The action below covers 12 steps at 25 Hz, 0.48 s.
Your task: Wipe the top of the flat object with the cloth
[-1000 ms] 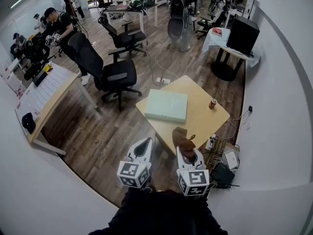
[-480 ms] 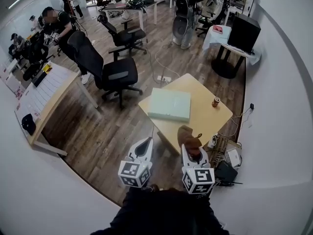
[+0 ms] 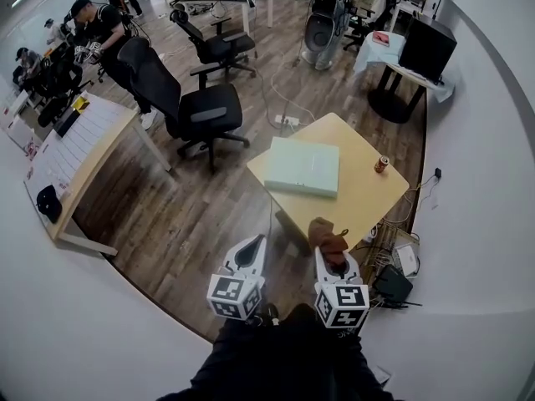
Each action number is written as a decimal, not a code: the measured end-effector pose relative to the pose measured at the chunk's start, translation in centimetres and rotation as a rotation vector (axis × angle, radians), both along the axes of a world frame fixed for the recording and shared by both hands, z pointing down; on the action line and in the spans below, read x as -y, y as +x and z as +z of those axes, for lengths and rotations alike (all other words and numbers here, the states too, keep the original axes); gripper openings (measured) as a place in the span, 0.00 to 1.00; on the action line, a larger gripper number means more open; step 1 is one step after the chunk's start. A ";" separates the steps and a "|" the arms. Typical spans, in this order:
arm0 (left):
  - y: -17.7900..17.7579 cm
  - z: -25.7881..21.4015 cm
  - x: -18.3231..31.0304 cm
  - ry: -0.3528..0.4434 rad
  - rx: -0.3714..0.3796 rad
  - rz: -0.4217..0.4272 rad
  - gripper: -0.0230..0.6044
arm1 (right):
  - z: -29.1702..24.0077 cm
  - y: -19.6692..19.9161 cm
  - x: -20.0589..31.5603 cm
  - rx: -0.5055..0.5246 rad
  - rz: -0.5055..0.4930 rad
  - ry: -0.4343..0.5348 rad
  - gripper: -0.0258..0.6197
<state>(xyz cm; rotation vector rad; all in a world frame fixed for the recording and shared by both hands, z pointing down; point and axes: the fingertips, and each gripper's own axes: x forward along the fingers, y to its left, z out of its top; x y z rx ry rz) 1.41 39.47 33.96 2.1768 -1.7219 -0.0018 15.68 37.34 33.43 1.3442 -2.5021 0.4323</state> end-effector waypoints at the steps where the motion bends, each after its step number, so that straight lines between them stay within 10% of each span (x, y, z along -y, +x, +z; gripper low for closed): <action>1: -0.5 0.5 0.0 -0.009 -0.005 -0.004 0.09 | 0.4 -0.4 0.0 -0.004 -0.001 -0.008 0.22; 12: -1.5 4.4 5.8 -0.094 -0.038 0.018 0.09 | 3.6 -0.9 5.5 -0.029 0.022 -0.096 0.22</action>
